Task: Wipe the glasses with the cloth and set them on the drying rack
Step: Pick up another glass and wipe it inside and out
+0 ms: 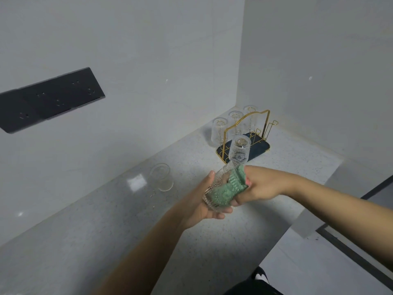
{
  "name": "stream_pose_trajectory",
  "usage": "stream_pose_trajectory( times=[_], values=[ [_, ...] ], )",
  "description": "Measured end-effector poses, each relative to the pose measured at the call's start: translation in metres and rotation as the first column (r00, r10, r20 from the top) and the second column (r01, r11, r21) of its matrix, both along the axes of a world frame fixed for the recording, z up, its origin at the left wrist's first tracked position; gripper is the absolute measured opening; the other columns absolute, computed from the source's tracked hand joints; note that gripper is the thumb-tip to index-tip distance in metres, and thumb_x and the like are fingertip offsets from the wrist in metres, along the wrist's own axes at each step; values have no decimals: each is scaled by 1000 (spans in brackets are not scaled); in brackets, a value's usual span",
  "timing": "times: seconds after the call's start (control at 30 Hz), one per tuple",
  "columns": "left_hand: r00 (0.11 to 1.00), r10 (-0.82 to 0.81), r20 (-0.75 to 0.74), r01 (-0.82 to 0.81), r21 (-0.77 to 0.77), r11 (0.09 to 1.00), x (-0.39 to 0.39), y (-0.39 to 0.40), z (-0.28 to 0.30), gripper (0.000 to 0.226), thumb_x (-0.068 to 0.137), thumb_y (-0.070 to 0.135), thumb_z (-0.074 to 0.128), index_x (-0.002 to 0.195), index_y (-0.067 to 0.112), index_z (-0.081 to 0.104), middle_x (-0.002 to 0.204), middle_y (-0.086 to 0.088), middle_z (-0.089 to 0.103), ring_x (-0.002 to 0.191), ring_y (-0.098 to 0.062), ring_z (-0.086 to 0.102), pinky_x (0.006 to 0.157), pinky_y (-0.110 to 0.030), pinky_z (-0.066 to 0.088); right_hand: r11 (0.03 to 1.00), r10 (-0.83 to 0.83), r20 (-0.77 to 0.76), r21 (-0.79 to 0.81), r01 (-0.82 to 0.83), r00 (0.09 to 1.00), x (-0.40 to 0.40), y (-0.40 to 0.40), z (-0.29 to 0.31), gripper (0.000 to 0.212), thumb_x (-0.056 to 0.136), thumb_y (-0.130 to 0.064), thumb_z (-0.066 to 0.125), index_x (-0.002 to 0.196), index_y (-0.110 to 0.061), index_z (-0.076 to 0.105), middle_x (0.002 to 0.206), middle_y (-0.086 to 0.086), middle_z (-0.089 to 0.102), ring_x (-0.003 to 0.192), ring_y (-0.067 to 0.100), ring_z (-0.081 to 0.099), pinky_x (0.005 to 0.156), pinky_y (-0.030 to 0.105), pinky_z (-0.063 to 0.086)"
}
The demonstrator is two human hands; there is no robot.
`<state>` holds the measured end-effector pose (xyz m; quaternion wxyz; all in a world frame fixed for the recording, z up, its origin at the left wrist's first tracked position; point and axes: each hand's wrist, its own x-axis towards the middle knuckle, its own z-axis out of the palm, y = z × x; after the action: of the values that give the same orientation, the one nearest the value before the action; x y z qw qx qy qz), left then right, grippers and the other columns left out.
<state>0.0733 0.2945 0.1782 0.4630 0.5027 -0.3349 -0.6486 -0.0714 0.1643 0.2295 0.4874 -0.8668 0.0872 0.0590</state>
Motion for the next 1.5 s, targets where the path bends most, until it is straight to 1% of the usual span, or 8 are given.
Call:
stream_pose_trajectory(
  times=[0.1,0.27,0.43,0.63,0.8,0.97,1.37,1.5],
  values=[
    [987,-148,-62,140,-125,982,7,1,4,46,96,43,30,125,33,63,116,5,67,109,-12,63,94,-33,53,974,94,-41,212,-83,995,0,-8,17,30,74,3,71,97,-15,68,96,-10,73,95,9,67,84,22,51],
    [995,-100,-20,99,-63,993,3,-7,-2,56,86,39,66,130,6,55,120,-18,64,112,-34,64,100,-46,51,932,189,-15,318,-175,982,8,-13,14,19,75,12,68,91,5,60,83,16,70,72,36,66,73,63,49],
    [984,-60,-168,36,-141,989,8,-13,-5,55,75,49,77,121,20,67,114,-6,67,104,-22,66,93,-39,53,912,-312,114,314,264,943,8,-9,7,23,71,-9,74,89,-9,60,74,-2,63,66,13,58,56,26,46],
    [912,276,-303,-326,-126,937,13,-17,-7,40,85,40,67,117,16,70,122,-13,67,115,-28,64,95,-45,52,262,-892,-2,812,522,451,15,10,-15,9,92,-13,54,96,-12,62,92,7,67,88,23,64,90,37,51],
    [741,601,-300,-642,-51,765,-8,-39,-2,88,66,44,85,137,7,50,135,-22,57,121,-35,60,101,-52,48,1,-900,-108,969,249,422,44,69,-38,34,100,-29,36,127,-24,55,124,5,62,114,21,59,104,42,42],
    [674,622,-399,-719,-160,676,-31,-45,2,72,71,23,80,134,4,51,129,-26,60,119,-40,60,102,-60,45,-293,-845,-325,946,139,424,55,46,-29,57,98,-50,27,119,-8,59,118,20,65,112,32,59,101,46,42],
    [597,678,-428,-778,-103,620,-30,-46,2,84,62,32,83,136,13,49,130,-11,64,120,-25,61,105,-47,46,-270,-841,-291,956,113,456,50,36,-12,65,94,-58,25,136,-13,47,132,19,55,121,35,53,108,51,35],
    [586,679,-442,-765,-27,643,-24,-50,-2,117,48,45,95,146,20,36,136,-11,59,123,-26,59,107,-50,44,-296,-809,-332,943,151,485,53,52,-16,67,96,-56,26,129,-4,51,125,22,60,119,34,55,109,47,35]
  ],
)
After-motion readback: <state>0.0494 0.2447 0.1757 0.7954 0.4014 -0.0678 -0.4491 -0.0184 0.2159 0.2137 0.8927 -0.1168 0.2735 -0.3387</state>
